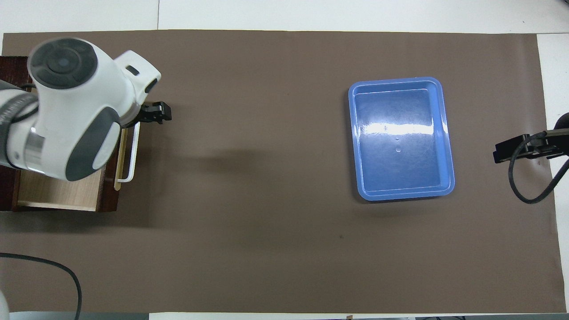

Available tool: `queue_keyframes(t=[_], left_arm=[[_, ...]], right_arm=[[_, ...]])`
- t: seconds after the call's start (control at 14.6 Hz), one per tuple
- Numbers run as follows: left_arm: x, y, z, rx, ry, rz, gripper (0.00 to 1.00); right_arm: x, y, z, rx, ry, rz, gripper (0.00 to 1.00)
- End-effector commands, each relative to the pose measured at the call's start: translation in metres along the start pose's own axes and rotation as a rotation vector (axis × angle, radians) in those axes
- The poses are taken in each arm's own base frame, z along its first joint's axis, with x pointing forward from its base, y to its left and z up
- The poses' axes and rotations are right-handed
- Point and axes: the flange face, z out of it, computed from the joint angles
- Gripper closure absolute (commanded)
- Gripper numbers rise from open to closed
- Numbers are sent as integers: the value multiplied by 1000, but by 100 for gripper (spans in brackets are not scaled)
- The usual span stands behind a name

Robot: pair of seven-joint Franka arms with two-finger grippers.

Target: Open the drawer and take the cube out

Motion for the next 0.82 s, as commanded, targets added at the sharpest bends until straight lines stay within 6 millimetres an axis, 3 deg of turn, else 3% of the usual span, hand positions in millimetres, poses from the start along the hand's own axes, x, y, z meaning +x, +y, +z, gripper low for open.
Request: queue_keyframes(t=[0.0, 0.41, 0.68, 0.75], left_arm=[[36, -56, -4, -37, -49, -247, 0], [42, -174, 34, -23, -72, -759, 0], [2, -170, 82, -70, -1, -1025, 0], [-3, -182, 90, -64, -6, -1049, 0]], right_arm=[[-5, 3, -2, -4, 6, -17, 0], [-5, 4, -2, -4, 9, -26, 0], [-6, -2, -2, -5, 3, -67, 0], [-6, -3, -2, -4, 3, -69, 0]])
